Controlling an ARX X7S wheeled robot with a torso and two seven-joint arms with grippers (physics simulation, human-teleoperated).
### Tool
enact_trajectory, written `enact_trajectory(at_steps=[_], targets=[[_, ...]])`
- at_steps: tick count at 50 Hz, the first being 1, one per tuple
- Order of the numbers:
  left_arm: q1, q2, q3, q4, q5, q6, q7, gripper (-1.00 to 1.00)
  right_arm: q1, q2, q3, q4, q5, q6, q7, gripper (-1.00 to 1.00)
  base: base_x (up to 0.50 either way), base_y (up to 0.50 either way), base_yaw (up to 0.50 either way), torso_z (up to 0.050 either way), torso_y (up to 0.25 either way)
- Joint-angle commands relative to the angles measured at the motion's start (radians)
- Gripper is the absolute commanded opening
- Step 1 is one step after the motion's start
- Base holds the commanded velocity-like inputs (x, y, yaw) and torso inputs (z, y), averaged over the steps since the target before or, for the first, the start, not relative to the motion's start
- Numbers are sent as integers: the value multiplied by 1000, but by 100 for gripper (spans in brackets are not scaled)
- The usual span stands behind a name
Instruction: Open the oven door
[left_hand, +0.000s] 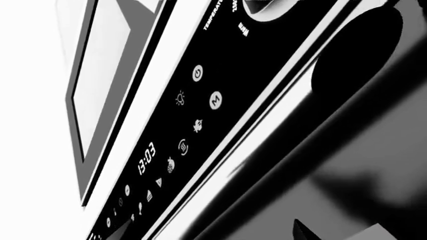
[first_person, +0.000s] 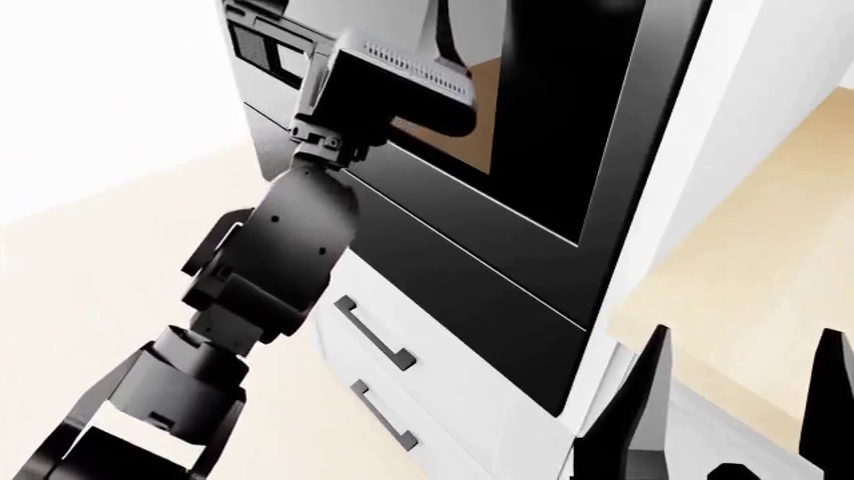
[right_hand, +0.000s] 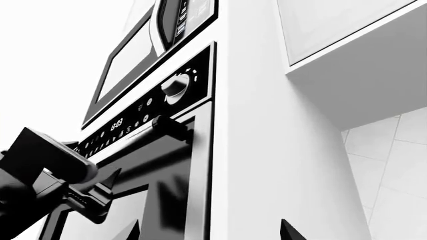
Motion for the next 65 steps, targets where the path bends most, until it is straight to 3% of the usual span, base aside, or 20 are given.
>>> enact_trajectory(at_steps=[1, 21, 40, 65], targets=[[-38, 31, 8, -106, 5, 54, -28, 100, -1, 2, -1, -1, 0, 0, 3, 100, 0, 0, 0, 0, 0], [-58, 42, 8, -149, -1, 83, -66, 100, -2, 4, -5, 8, -4, -5, 8, 100, 0, 0, 0, 0, 0], [-142, 99, 45, -376, -11, 229, -67, 100, 4, 7, -4, 9, 3, -2, 10, 100, 0, 0, 0, 0, 0], [-190, 107, 67, -461, -24, 263, -112, 100, 1, 10, -5, 10, 2, -5, 13, 100, 0, 0, 0, 0, 0]])
